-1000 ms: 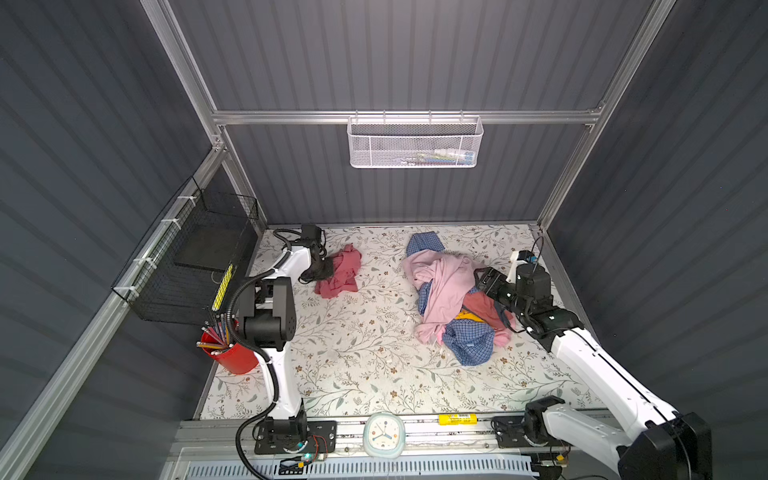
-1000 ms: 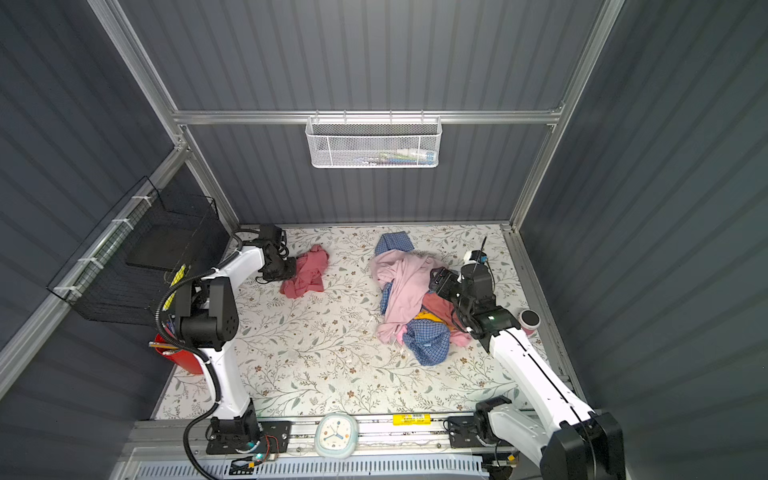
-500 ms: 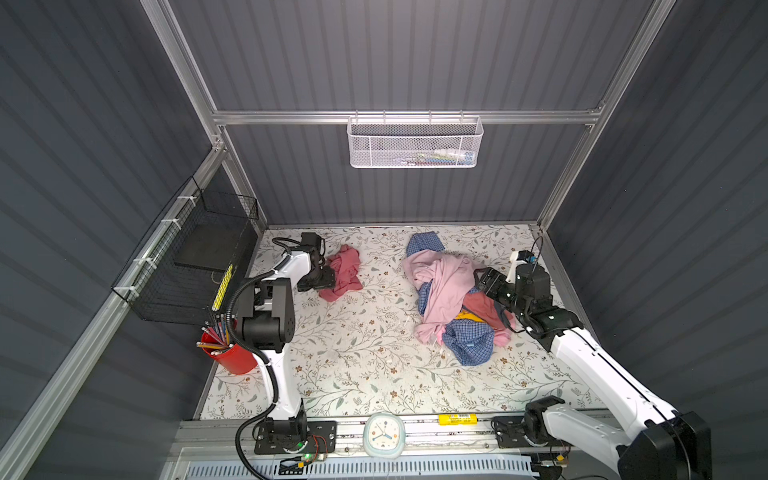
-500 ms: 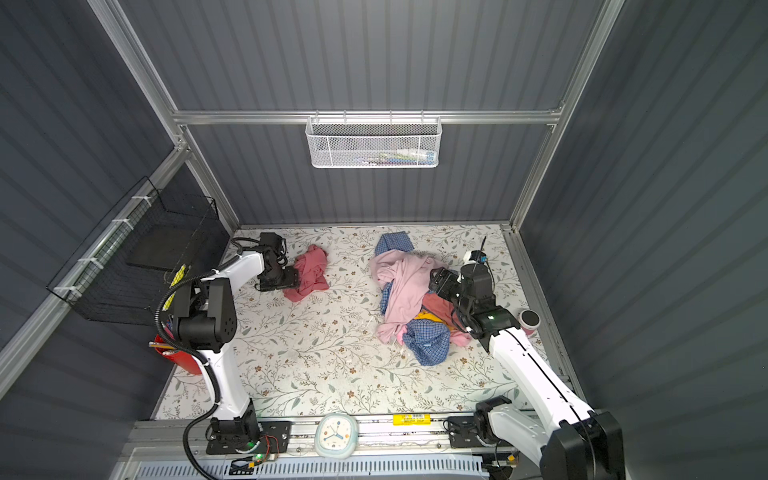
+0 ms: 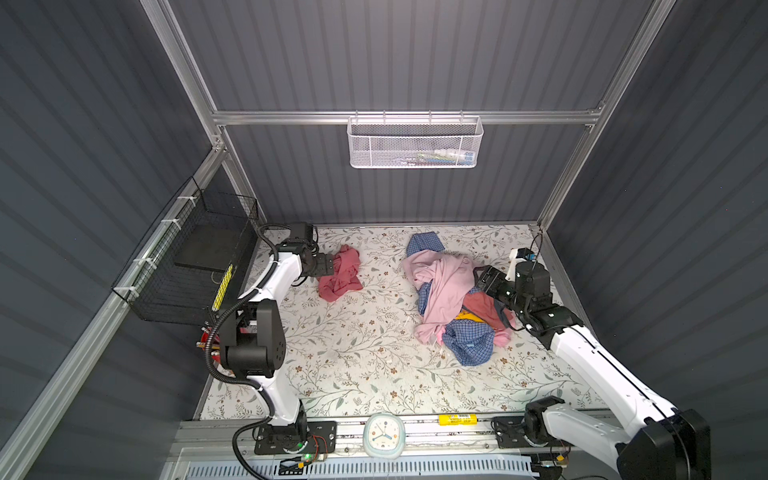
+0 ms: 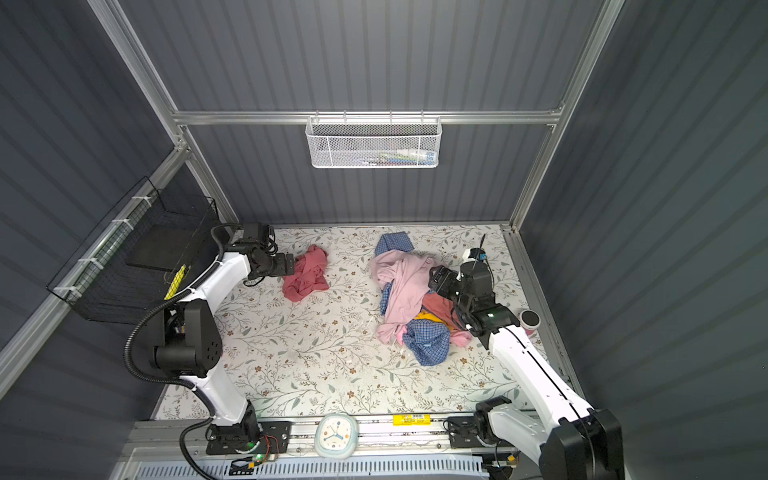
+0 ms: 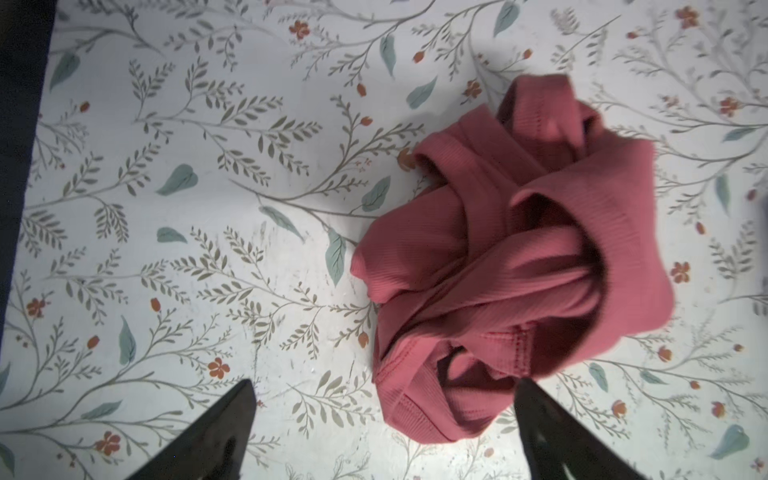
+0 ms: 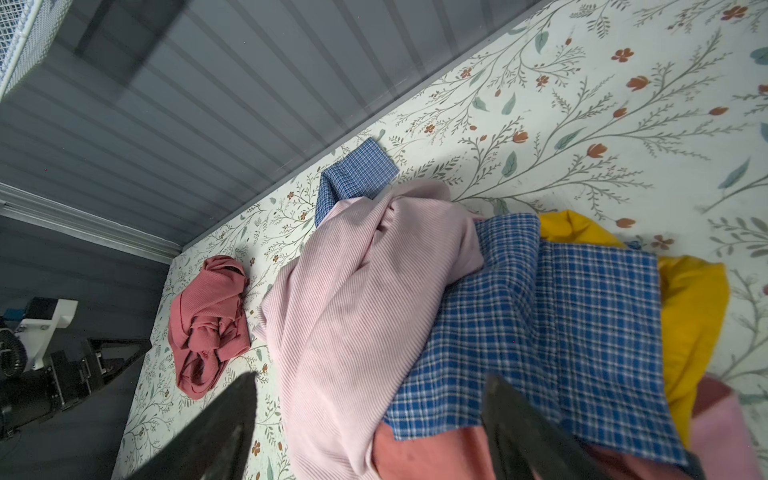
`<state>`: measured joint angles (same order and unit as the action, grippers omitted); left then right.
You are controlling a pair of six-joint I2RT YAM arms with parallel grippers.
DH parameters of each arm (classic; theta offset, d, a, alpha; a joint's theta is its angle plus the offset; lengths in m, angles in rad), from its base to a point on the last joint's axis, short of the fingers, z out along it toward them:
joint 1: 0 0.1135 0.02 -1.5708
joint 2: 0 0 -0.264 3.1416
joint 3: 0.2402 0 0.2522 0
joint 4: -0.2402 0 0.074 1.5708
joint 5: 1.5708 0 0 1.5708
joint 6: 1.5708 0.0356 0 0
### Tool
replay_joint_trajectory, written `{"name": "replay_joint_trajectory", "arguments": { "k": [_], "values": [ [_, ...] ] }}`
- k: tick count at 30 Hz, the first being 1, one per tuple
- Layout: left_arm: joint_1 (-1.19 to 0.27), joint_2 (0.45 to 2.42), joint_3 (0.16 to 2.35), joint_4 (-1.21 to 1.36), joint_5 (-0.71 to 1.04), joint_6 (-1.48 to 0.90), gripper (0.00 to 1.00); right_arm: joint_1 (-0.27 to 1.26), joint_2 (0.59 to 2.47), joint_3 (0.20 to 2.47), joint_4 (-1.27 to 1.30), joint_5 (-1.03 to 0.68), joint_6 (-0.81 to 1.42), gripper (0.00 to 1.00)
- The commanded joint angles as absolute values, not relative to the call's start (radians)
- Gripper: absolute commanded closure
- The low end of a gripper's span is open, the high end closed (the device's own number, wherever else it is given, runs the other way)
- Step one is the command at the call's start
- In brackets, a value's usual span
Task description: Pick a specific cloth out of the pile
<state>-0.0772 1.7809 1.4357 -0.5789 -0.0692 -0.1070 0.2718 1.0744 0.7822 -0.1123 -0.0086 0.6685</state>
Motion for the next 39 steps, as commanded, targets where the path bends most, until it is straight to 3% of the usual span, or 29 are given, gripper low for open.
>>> {"name": "replay_joint_trajectory", "arguments": {
  "k": [1, 9, 18, 21, 25, 28, 33, 39],
  "values": [
    [-0.113, 1.78, 1.435, -0.557, 0.008, -0.034, 0.0, 0.276, 1.088, 0.808, -0.111, -0.014, 0.654, 0.16],
    [-0.22, 1.918, 1.527, -0.587, -0.018, 0.035, 0.0, 0.282, 1.086, 0.813, -0.124, -0.015, 0.639, 0.16],
    [-0.227, 2.124, 1.648, -0.646, -0.085, -0.002, 0.04, 0.286, 1.069, 0.815, -0.145, 0.0, 0.625, 0.16],
    [-0.227, 2.176, 1.668, -0.659, -0.104, -0.02, 0.11, 0.285, 1.068, 0.817, -0.146, 0.001, 0.623, 0.16],
    [-0.225, 2.208, 1.677, -0.646, -0.096, -0.029, 0.34, 0.285, 1.069, 0.822, -0.153, 0.003, 0.62, 0.16],
    [-0.226, 2.224, 1.686, -0.632, -0.119, -0.015, 0.42, 0.286, 1.067, 0.824, -0.158, 0.007, 0.618, 0.16],
    [-0.203, 2.252, 1.716, -0.616, -0.164, 0.037, 0.66, 0.286, 1.059, 0.824, -0.166, 0.016, 0.615, 0.16],
    [-0.13, 2.291, 1.797, -0.606, -0.2, 0.093, 0.67, 0.285, 1.054, 0.825, -0.172, 0.026, 0.607, 0.15]
  ]
}}
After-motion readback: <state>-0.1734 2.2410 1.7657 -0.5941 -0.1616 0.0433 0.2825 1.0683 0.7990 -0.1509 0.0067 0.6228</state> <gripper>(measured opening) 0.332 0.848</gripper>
